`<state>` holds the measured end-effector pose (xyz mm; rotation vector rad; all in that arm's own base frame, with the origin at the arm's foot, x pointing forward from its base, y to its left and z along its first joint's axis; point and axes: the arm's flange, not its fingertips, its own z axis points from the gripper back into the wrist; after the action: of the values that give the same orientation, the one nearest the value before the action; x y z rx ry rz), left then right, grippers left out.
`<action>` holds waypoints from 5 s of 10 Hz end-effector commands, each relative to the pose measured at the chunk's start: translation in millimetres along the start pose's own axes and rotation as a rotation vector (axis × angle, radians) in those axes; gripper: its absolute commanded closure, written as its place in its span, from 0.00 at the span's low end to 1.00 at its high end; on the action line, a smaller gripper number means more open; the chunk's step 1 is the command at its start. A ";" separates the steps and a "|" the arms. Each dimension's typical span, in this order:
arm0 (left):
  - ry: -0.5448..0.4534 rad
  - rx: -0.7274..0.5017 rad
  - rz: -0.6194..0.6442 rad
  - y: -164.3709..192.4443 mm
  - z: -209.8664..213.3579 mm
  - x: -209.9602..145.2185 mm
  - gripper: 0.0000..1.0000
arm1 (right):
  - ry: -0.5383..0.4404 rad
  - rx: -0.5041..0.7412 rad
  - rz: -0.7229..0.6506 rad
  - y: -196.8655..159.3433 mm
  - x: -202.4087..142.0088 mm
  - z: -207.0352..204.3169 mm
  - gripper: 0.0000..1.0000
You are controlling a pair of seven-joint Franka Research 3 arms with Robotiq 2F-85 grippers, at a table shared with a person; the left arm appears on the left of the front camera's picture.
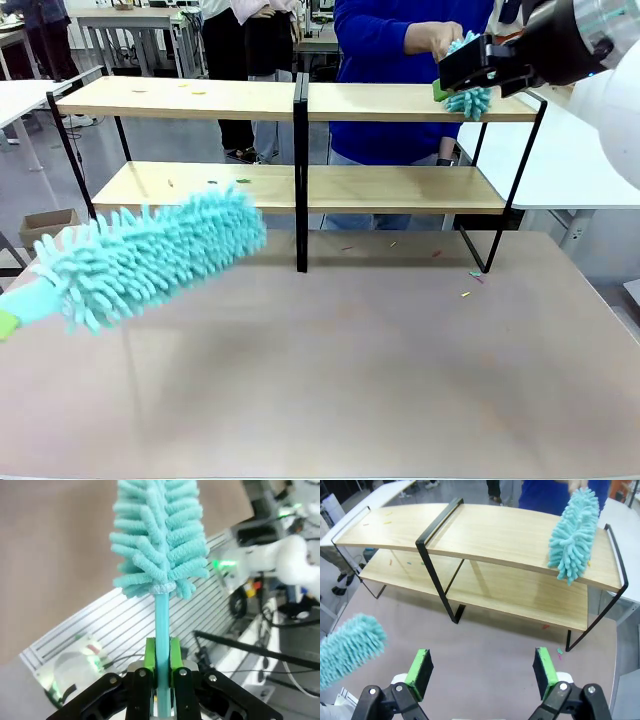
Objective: Clean the shelves.
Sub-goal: Clean another randomly selected level of the Shelf with the Duster.
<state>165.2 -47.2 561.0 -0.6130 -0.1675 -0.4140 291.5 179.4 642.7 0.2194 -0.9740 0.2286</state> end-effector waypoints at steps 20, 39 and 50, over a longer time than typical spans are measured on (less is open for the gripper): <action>-0.212 0.391 0.165 18.5 -118.5 209.7 1.00 | 0.000 0.003 -0.006 0.2 0.9 -0.1 0.00; -0.397 0.474 0.535 72.1 -32.3 154.1 1.00 | 0.000 0.003 -0.006 0.2 0.9 -0.1 0.00; 0.095 -0.423 -0.350 92.7 130.8 12.9 1.00 | 0.000 0.003 -0.006 0.2 0.9 -0.1 0.00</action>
<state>197.3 77.5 609.6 -0.8754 -0.0898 -0.8419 291.6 179.2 642.8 0.2195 -0.9742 0.2281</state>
